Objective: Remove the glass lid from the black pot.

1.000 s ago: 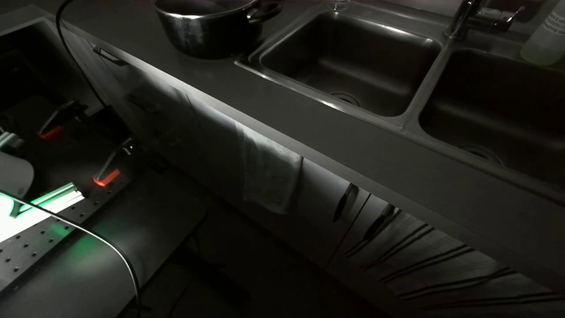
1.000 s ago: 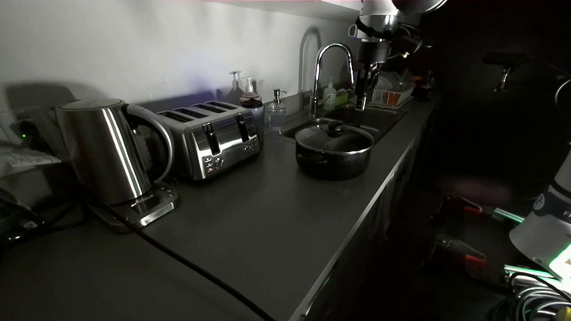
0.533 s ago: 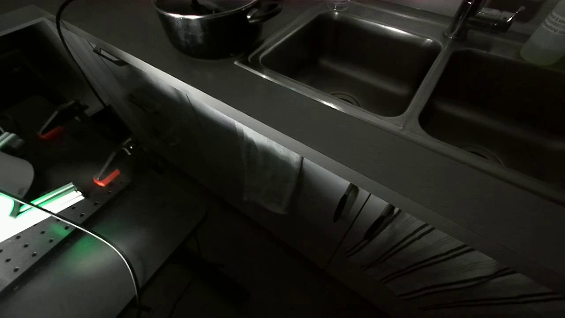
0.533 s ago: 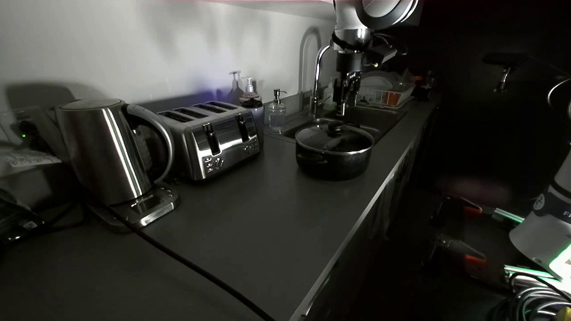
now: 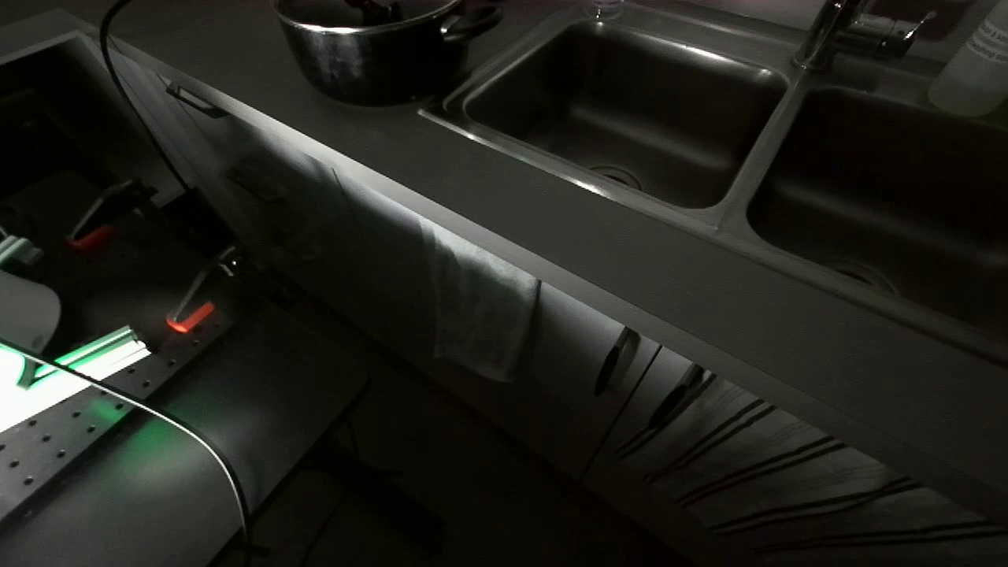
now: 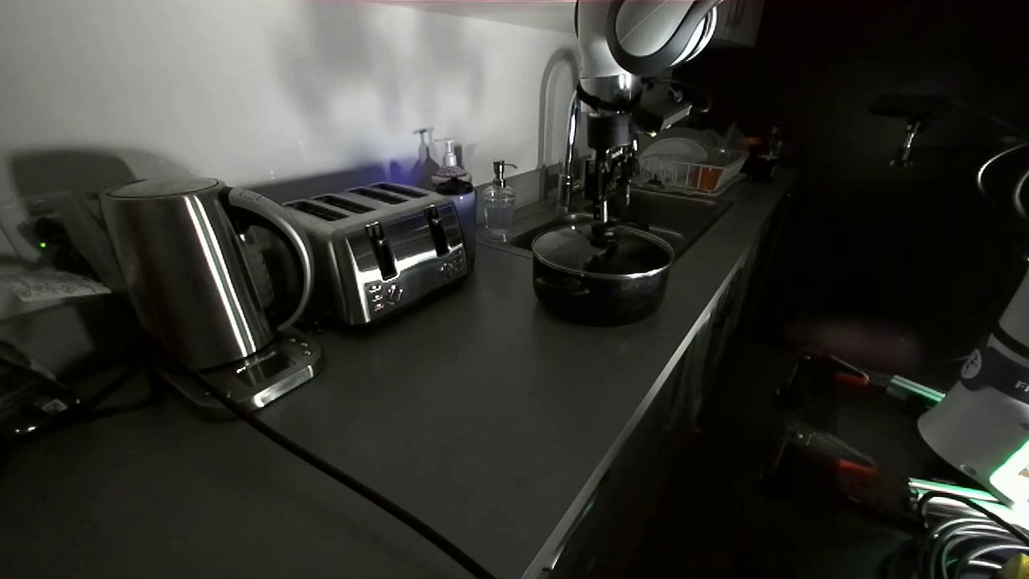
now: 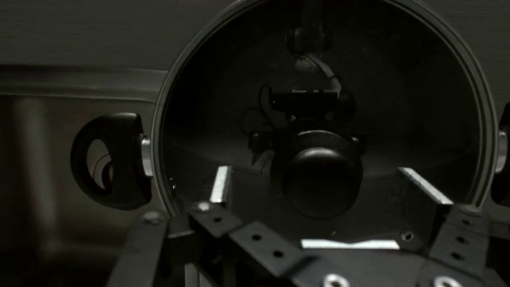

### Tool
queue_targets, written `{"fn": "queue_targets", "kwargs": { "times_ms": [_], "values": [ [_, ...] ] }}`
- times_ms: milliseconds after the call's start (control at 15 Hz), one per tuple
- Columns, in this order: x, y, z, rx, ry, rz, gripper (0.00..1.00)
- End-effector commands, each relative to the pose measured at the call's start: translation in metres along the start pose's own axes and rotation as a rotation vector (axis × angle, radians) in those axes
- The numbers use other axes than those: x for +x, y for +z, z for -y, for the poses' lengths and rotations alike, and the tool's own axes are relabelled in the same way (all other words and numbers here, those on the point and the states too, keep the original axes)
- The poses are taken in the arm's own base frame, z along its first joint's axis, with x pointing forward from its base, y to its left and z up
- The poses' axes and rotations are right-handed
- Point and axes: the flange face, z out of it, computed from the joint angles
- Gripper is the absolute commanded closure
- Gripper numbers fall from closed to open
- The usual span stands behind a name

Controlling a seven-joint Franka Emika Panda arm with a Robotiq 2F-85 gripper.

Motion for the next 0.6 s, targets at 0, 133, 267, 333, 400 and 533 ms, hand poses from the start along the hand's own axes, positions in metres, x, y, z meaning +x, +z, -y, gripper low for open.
{"fn": "queue_targets", "kwargs": {
  "times_ms": [0,133,267,333,400,533],
  "values": [
    [0.0099,0.0041,0.0004,-0.020,0.013,0.042,0.00],
    [0.0114,0.0074,0.0012,-0.022,0.012,0.055,0.00],
    [0.0126,0.0098,0.0017,-0.024,0.010,0.065,0.00],
    [0.0132,0.0108,0.0020,-0.025,0.008,0.068,0.02],
    [0.0136,0.0121,0.0022,-0.025,0.007,0.070,0.26],
    [0.0139,0.0133,0.0025,-0.026,0.005,0.076,0.31]
  ]
}}
